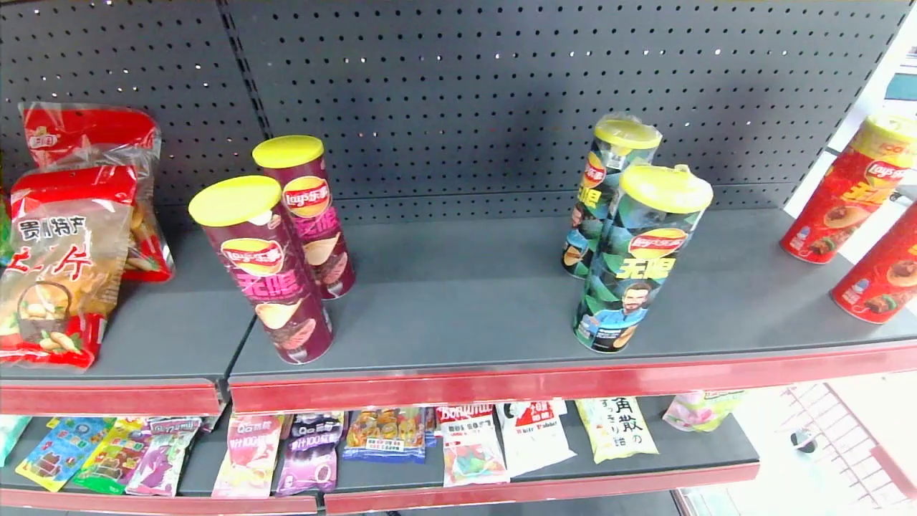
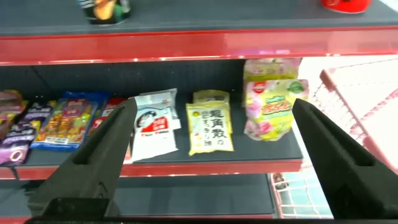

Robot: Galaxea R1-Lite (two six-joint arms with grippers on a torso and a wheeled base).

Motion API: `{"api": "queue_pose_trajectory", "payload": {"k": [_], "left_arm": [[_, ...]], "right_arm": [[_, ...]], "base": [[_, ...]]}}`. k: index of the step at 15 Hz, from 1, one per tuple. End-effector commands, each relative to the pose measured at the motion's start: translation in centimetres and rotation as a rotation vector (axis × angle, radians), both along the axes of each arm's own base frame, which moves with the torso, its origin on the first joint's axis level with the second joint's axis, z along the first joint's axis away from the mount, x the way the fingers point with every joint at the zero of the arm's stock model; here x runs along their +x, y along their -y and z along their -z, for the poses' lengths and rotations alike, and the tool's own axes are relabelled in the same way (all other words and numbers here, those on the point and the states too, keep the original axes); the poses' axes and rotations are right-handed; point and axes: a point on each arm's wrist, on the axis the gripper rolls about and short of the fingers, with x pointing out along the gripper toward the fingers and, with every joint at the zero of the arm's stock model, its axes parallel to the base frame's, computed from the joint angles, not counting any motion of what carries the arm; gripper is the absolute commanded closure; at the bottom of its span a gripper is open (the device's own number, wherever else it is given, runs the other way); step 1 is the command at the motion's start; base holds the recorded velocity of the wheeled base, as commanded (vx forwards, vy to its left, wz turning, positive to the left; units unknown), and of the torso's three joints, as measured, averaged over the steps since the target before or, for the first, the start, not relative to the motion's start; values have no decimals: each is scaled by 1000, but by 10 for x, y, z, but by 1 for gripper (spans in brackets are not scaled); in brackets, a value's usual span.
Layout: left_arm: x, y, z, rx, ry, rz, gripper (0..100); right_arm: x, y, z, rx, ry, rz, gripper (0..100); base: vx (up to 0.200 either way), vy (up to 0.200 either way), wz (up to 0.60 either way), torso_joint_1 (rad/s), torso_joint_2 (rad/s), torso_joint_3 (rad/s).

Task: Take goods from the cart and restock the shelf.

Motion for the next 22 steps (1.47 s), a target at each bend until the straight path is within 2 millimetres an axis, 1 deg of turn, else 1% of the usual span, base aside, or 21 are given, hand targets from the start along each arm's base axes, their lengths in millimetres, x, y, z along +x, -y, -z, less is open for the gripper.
{"api": "queue_pose_trajectory", "payload": {"k": [1,8,16,18,22], "left_arm": [[0,0,0,-2,-1,-2,0],[0,0,0,0,-1,0,0],[0,0,0,0,-1,-2,0],[0,0,0,1,0,-2,0],[0,0,0,1,-1,-2,0]], "right_arm": [[0,0,0,1,0,-1,0],[0,0,0,-1,0,1,0],[0,0,0,2,0,1,0],[0,0,0,1,0,1,0],[0,0,0,1,0,-1,0]], "base": [[0,-200,0,2,2,2],[0,-200,0,2,1,2],[0,0,0,0,0,0],[0,-200,0,0,0,5],[0,0,0,0,0,0]]}}
